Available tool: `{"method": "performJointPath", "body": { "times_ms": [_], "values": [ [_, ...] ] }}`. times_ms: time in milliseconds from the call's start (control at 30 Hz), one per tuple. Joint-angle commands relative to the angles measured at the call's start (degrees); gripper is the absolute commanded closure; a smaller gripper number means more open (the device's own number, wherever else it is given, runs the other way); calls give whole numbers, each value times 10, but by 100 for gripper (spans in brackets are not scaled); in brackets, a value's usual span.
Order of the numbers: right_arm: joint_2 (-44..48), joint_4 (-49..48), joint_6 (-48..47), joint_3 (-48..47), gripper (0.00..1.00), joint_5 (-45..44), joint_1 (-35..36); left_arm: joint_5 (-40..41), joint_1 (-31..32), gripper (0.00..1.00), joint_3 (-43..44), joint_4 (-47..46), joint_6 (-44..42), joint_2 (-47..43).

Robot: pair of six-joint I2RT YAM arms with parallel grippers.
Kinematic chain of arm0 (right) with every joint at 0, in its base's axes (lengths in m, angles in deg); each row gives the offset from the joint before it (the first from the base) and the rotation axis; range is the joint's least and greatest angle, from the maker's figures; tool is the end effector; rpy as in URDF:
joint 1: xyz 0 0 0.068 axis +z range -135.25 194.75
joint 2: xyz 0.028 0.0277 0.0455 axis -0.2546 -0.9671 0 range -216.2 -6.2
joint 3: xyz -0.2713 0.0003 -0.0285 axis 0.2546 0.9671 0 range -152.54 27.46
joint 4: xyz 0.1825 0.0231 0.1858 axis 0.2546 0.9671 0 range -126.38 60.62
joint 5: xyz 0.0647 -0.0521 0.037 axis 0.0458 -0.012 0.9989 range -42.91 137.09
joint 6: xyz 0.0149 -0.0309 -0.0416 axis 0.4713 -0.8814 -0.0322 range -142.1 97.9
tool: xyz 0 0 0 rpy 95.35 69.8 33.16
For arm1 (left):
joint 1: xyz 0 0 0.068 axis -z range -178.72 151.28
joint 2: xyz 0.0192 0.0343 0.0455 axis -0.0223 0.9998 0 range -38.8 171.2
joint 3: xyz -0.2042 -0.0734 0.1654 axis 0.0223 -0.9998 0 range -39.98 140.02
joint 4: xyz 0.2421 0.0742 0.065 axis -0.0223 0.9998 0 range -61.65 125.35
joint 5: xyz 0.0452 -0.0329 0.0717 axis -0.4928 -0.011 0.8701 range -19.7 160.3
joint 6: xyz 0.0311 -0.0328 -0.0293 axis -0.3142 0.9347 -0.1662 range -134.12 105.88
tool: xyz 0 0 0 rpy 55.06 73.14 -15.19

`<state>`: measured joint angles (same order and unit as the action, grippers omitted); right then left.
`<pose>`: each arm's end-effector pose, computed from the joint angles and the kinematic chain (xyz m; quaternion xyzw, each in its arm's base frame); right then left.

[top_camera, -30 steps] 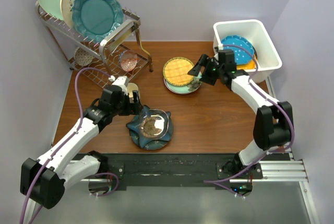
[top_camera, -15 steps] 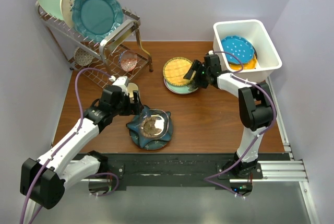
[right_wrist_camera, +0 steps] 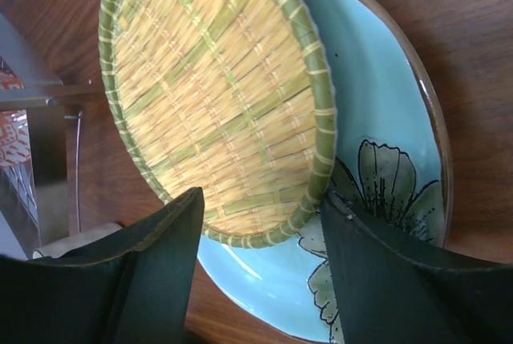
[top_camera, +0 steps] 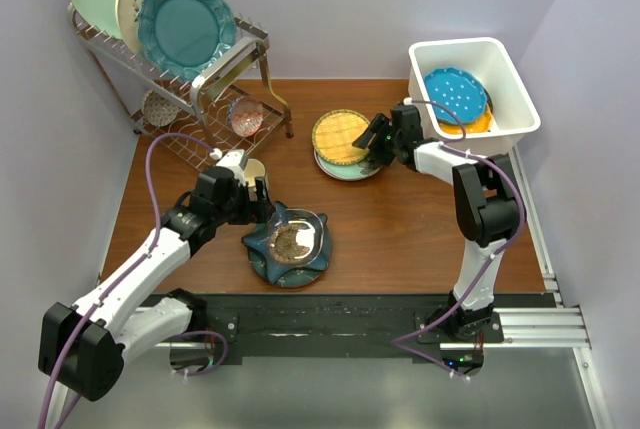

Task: Place the plates into the plastic bin on the countertop
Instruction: Pick up the plate at the center of the board.

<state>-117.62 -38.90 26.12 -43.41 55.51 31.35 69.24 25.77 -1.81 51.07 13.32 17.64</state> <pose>0.4084 0.1272 0.1784 0.2133 0.8713 0.2900 0.3335 0.1891 -0.0870 0.2418 -0.0196 0.9097 -0.1892 0.3692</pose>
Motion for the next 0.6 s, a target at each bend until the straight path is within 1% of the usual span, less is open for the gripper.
{"method": "performJointPath", "body": {
  "times_ms": [0, 33, 67, 133, 167, 233, 300, 567],
  "values": [
    [-13, -45, 25, 15, 42, -19, 1, -4, -3, 8, -2, -24, 2, -10],
    [-13, -49, 27, 19, 44, -18, 2, -4, -3, 8, -3, -25, 2, -10],
    [-17, -49, 27, 19, 50, -17, 1, -3, -3, 8, -3, -25, 2, -10],
    [-22, -52, 31, 19, 54, -15, 2, -3, -3, 9, -3, -23, 2, -11],
    [-26, -57, 34, 20, 59, -11, 1, -3, -3, 8, -3, -24, 2, -12],
    [-28, -62, 37, 25, 62, -8, 1, -3, -3, 8, -3, -22, 3, -13],
    [-28, -68, 38, 30, 69, -6, 1, -1, -3, 8, -3, -22, 3, -14],
    [-16, -68, 30, 47, 81, 3, 1, -3, -3, 8, -2, -23, 3, -12]
  ]
}}
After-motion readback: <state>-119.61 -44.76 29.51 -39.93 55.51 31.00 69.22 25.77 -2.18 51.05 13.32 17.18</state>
